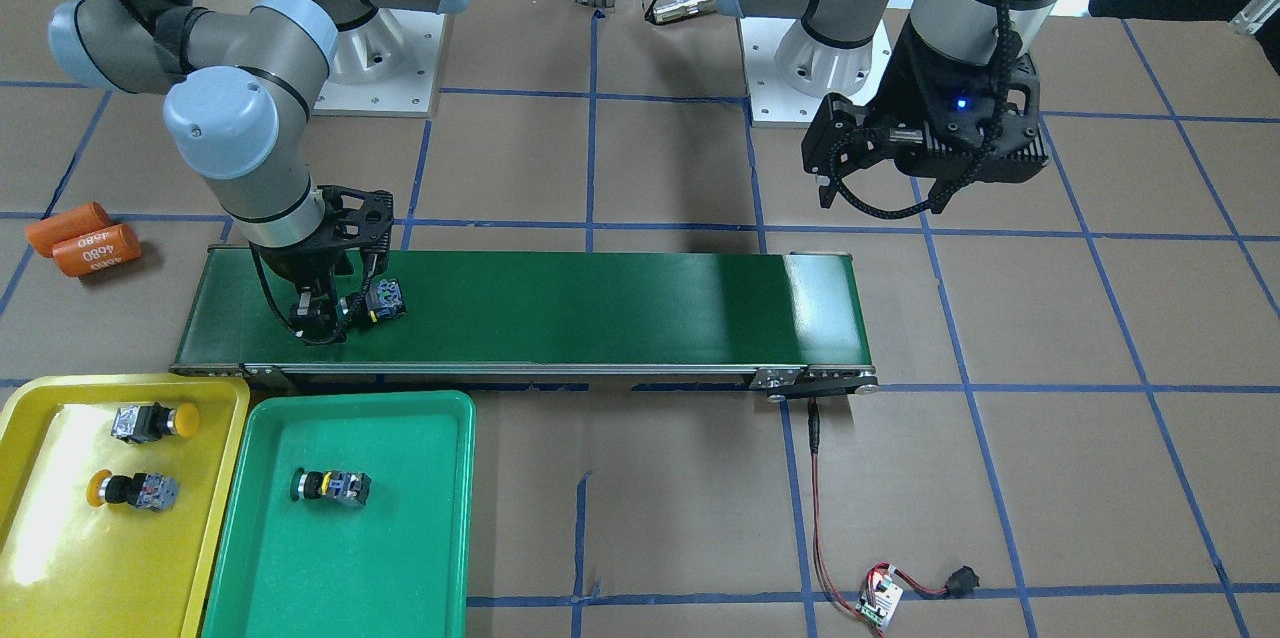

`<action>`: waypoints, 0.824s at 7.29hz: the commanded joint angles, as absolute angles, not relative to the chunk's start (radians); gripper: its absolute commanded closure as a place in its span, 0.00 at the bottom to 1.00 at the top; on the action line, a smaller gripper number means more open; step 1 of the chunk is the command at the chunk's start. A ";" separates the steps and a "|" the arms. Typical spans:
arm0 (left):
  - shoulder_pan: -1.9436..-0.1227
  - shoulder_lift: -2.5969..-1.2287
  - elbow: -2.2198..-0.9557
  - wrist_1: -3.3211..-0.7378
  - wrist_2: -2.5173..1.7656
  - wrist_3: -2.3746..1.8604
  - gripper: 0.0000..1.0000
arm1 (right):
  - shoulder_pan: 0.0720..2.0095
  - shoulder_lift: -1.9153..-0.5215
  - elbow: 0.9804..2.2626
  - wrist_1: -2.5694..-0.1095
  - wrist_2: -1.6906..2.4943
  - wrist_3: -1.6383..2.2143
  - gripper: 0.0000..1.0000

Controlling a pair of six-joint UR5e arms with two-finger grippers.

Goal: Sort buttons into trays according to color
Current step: 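Lift the green button off the belt's far end with the right gripper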

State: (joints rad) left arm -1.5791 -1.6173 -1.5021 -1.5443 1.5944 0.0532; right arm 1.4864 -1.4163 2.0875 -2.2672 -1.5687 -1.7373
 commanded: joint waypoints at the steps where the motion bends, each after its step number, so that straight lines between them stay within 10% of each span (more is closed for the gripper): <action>1: -1.585 -1.624 -1.490 -1.549 1.597 0.038 0.00 | 1.486 -1.414 2.085 -2.267 -1.577 -1.749 0.26; 3: -1.606 -1.632 -1.486 -1.557 1.598 -0.040 0.00 | 1.485 -1.399 2.082 -2.270 -1.650 -1.782 0.99; 6: -1.606 -1.628 -1.486 -1.557 1.597 -0.041 0.00 | 1.470 -1.362 1.967 -2.269 -1.657 -1.786 1.00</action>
State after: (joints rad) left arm -1.6054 -1.6312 -1.4865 -1.5568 1.5970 -0.0395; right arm 1.4814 -1.3880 2.0235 -2.2725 -1.6533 -1.7816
